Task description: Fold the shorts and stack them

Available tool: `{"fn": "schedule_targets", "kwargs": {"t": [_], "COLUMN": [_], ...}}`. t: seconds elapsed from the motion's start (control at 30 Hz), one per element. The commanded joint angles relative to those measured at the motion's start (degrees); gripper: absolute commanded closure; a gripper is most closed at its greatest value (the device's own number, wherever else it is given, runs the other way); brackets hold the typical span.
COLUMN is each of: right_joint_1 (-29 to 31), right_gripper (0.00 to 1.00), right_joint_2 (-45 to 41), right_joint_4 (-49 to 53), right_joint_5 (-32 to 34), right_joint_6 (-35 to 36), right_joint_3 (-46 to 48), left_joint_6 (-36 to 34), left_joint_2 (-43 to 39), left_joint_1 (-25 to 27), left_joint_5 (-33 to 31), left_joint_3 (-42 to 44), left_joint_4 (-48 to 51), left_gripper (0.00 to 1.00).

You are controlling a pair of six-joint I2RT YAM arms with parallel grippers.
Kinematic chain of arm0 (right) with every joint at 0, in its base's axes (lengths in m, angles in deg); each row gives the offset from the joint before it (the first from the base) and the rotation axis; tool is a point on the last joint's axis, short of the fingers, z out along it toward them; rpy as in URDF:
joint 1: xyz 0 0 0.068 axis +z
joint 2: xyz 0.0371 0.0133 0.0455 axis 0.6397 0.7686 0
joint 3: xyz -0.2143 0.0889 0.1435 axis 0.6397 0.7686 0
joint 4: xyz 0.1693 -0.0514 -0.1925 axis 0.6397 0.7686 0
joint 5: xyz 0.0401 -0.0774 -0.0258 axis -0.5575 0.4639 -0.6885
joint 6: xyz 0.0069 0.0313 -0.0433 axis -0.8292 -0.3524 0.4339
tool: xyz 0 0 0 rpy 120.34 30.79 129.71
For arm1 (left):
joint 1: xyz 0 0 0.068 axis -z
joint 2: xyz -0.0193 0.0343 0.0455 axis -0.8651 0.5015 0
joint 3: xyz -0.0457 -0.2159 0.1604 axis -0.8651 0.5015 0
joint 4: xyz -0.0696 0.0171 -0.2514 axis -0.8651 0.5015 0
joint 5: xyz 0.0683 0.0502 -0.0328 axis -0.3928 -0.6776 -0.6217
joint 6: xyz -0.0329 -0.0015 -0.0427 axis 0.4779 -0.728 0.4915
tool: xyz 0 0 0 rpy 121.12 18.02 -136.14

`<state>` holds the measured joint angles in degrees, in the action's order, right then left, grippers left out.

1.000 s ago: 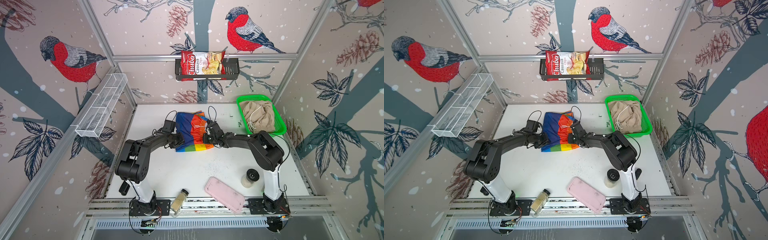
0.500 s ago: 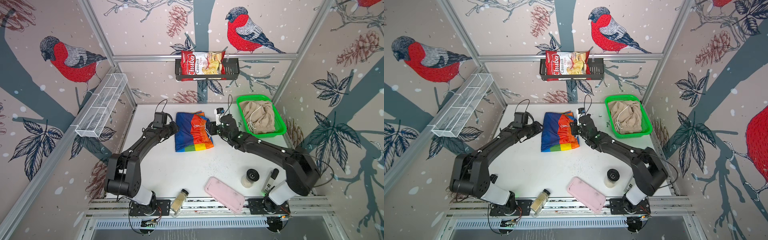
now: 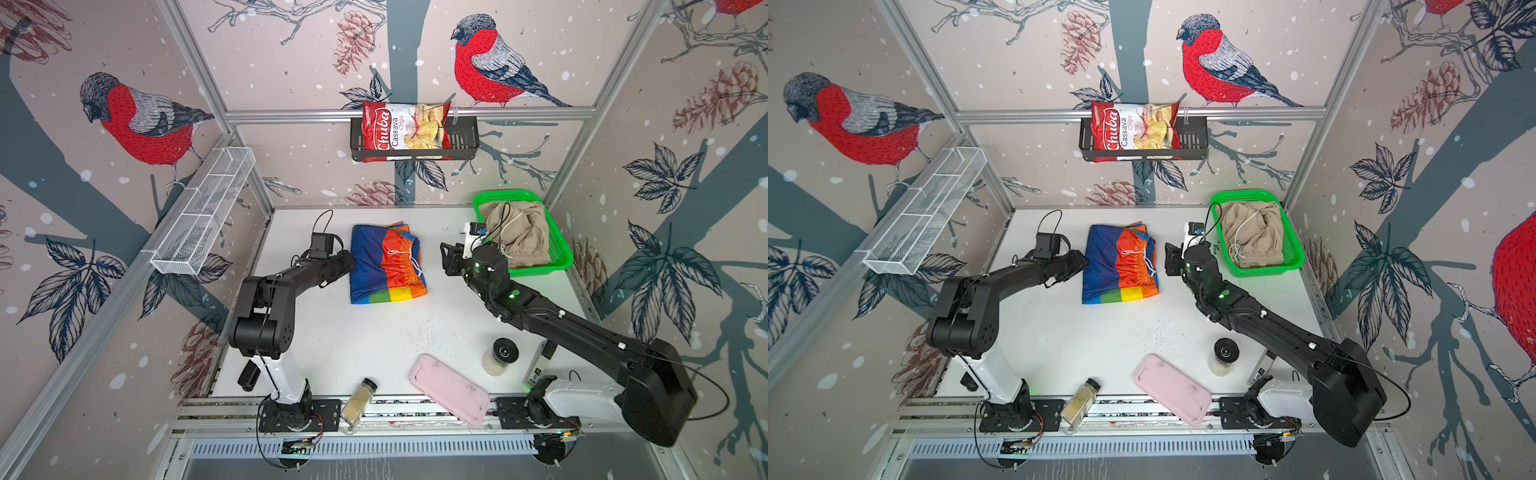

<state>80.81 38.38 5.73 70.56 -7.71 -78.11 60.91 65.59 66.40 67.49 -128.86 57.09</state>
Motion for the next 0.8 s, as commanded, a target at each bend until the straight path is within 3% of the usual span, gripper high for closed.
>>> {"fn": "schedule_targets", "kwargs": {"t": [0.0, 0.07, 0.17, 0.2, 0.27, 0.33, 0.47, 0.67, 0.77], "right_joint_1": [-0.7, -1.2, -1.6, -1.6, -1.7, -2.0, -2.9, -4.2, -4.7], "right_gripper": [0.48, 0.48, 0.48, 0.48, 0.48, 0.48, 0.48, 0.48, 0.49], "right_joint_2": [-0.9, -0.7, -0.5, -0.3, -0.1, 0.2, 0.2, 3.1, 3.8], "right_joint_4": [-0.8, -0.8, -1.1, -1.0, -0.7, -0.3, 0.0, -1.5, -1.7], "right_joint_5": [1.2, 0.7, -0.1, -0.2, -0.1, 0.0, -0.6, -2.4, -2.8], "right_joint_6": [-1.4, -2.0, -2.5, -2.5, -2.5, -2.6, -3.1, -3.3, -3.0], "right_joint_3": [0.5, 0.6, 0.9, 0.9, 0.9, 1.1, 1.6, 2.4, 2.4], "left_joint_6": [0.8, 0.8, 0.9, 1.1, 1.2, 1.2, 0.5, 0.2, -2.4], "left_joint_2": [2.6, 4.4, 7.1, 8.0, 9.6, 11.2, 12.7, 12.9, 16.1], "left_joint_1": [-0.1, -0.1, -0.1, -0.1, -0.1, -0.2, -2.0, -10.4, -14.5], "left_joint_5": [1.5, 1.1, 1.1, 1.4, 1.8, 1.7, -0.9, -5.4, -5.7], "left_joint_3": [-0.9, -1.1, -1.5, -1.7, -2.6, -4.6, -10.2, -19.3, -27.9], "left_joint_4": [-4.3, -4.2, -4.8, -5.3, -5.7, -4.8, 0.3, 8.2, 15.8], "left_gripper": [0.35, 0.35, 0.44, 0.50, 0.78, 0.98, 1.00, 1.00, 1.00]}}
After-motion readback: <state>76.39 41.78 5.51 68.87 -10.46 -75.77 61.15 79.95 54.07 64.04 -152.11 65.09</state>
